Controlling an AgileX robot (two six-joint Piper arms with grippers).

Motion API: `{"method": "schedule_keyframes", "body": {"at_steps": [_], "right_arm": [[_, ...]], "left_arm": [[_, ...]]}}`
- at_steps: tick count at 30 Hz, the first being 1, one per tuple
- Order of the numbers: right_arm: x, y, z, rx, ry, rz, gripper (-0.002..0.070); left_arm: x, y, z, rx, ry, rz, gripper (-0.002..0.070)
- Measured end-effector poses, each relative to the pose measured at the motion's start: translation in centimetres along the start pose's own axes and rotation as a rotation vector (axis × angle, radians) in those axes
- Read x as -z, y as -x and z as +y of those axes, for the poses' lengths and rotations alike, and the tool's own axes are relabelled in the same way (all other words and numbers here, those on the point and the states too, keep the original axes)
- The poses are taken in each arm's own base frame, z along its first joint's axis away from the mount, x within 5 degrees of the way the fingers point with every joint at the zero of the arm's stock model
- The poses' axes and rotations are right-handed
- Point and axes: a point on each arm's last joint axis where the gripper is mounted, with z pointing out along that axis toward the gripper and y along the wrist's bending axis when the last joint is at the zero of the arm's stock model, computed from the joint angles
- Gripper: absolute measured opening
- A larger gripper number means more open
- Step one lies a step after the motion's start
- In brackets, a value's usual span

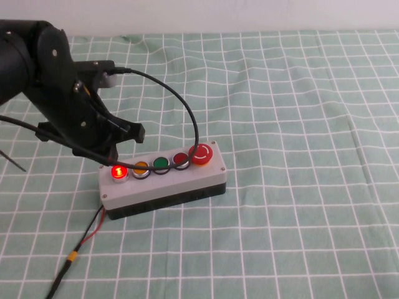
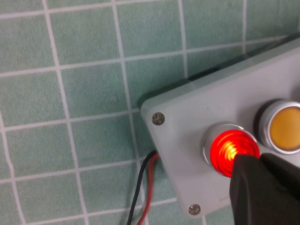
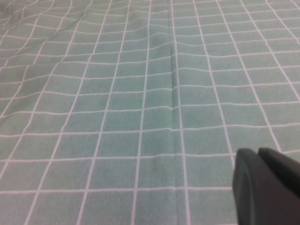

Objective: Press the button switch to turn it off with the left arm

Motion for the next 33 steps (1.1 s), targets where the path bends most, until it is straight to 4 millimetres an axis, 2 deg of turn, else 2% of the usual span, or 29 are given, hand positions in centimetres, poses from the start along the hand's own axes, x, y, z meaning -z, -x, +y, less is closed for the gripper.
{"method": "schedule_keyframes", "body": {"at_steps": [6, 13, 17, 20, 24, 29, 33], "right_arm": [[0.0, 0.0, 0.0, 0.0, 0.0, 0.0, -0.0016], [0.0, 0.0, 0.0, 0.0, 0.0, 0.0, -0.0016], [0.0, 0.0, 0.0, 0.0, 0.0, 0.0, -0.0016], [0.0, 0.0, 0.0, 0.0, 0.0, 0.0, -0.0016], [0.0, 0.0, 0.0, 0.0, 0.0, 0.0, -0.0016], [0.0, 0.0, 0.0, 0.0, 0.0, 0.0, -0.0016], [0.0, 0.0, 0.0, 0.0, 0.0, 0.0, -0.0016]], "left_arm": [[-2.8, 0.3, 0.2, 0.011, 0.014, 0.075, -0.0003], [-3.0, 0.6, 0.3, 0.005, 0.028, 0.08, -0.0003], [-1.4, 1.0, 0.2, 0.001, 0.031, 0.039, -0.0003], [2.2, 1.4, 0.1, -0.005, 0.029, -0.065, -0.0003], [9.8, 0.8, -0.2, -0.013, 0.008, -0.3, -0.0003], [18.3, -3.2, -0.2, -0.03, -0.011, -0.546, -0.0003], [23.3, -7.3, 0.1, -0.053, -0.002, -0.683, -0.0003]]}}
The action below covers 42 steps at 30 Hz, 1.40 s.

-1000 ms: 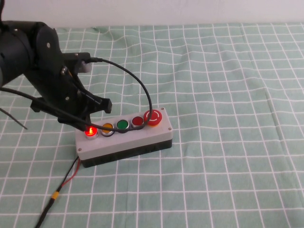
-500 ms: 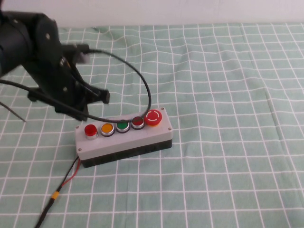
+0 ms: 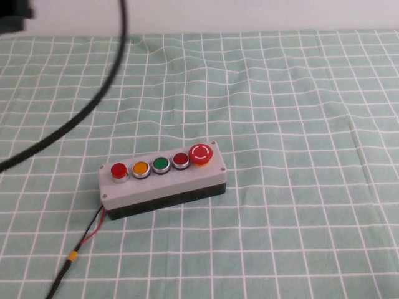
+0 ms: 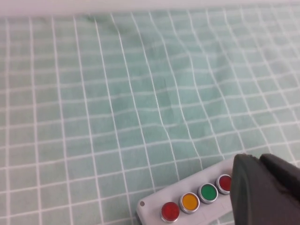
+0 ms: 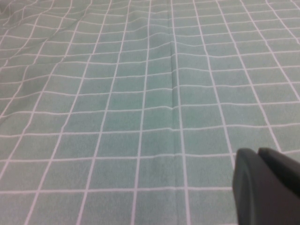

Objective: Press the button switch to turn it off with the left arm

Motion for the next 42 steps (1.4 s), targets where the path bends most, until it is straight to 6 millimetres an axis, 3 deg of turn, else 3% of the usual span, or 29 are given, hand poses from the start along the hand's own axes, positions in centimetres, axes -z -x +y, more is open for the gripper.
{"method": "schedule_keyframes", "body": {"at_steps": [4, 9, 13, 18, 22, 30, 42], "right_arm": [[0.0, 0.0, 0.0, 0.0, 0.0, 0.0, -0.0016], [0.0, 0.0, 0.0, 0.0, 0.0, 0.0, -0.0016], [0.0, 0.0, 0.0, 0.0, 0.0, 0.0, -0.0016], [0.0, 0.0, 0.0, 0.0, 0.0, 0.0, -0.0016], [0.0, 0.0, 0.0, 0.0, 0.0, 0.0, -0.0016], [0.0, 0.0, 0.0, 0.0, 0.0, 0.0, -0.0016], [0.0, 0.0, 0.0, 0.0, 0.0, 0.0, -0.0016]], "left_arm": [[5.1, -1.8, 0.3, -0.009, 0.012, -0.089, -0.0003], [8.5, -6.3, 0.6, -0.01, 0.013, -0.121, -0.0003], [9.1, -10.9, 0.9, -0.011, 0.014, -0.098, -0.0003], [8.0, -16.8, 1.2, -0.007, 0.007, -0.048, -0.0003], [7.9, -20.1, 0.9, 0.02, -0.047, -0.092, -0.0003], [10.9, -22.4, 1.0, 0.017, -0.071, -0.259, -0.0003], [11.3, -22.8, 1.0, 0.014, -0.073, -0.274, -0.0003]]}}
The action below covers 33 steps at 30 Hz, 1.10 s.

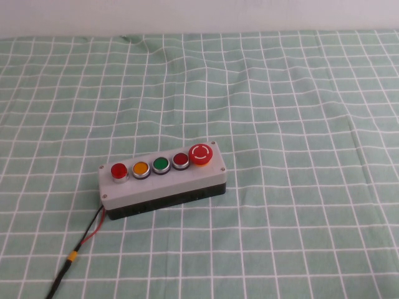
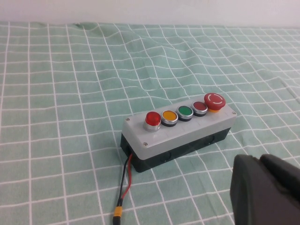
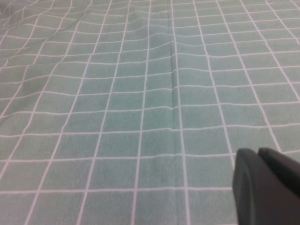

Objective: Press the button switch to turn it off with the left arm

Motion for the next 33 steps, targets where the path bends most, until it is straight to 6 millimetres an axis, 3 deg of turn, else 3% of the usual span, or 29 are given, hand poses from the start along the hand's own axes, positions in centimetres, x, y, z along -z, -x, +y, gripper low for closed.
{"method": "schedule_keyframes", "body": {"at_steps": [11, 18, 29, 33], "right_arm": [[0.0, 0.0, 0.0, 0.0, 0.0, 0.0, -0.0016], [0.0, 0.0, 0.0, 0.0, 0.0, 0.0, -0.0016], [0.0, 0.0, 0.0, 0.0, 0.0, 0.0, -0.0016], [0.0, 0.0, 0.0, 0.0, 0.0, 0.002, -0.0016]], "left_arm": [[-0.3, 0.2, 0.2, -0.025, 0.085, -0.039, -0.0003], [-4.4, -1.2, 1.2, -0.282, 0.209, -0.198, -0.0003], [-10.2, -11.2, 3.0, -0.101, 0.252, -0.317, -0.0003], [-11.1, -13.2, 3.3, -0.061, 0.252, -0.239, -0.0003]]}}
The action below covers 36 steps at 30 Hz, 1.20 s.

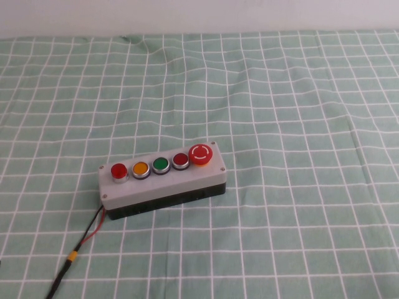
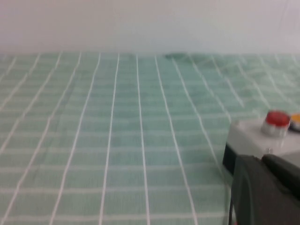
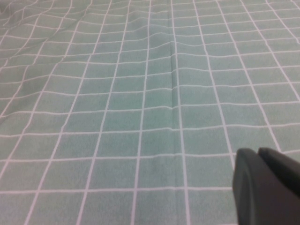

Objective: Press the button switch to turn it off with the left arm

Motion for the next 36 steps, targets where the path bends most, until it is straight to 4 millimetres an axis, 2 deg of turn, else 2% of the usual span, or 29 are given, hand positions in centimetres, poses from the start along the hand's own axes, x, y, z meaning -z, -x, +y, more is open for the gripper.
{"method": "schedule_keyframes", "body": {"at_steps": [8, 36], "right_arm": [[0.0, 0.0, 0.0, 0.0, 0.0, 0.0, -0.0016], [0.0, 0.0, 0.0, 0.0, 0.0, 0.0, -0.0016]], "left_arm": [[0.2, -2.0, 0.0, -0.003, 0.004, 0.221, -0.0003], [0.2, -2.1, 0.0, -0.003, 0.004, 0.222, -0.0003]]}}
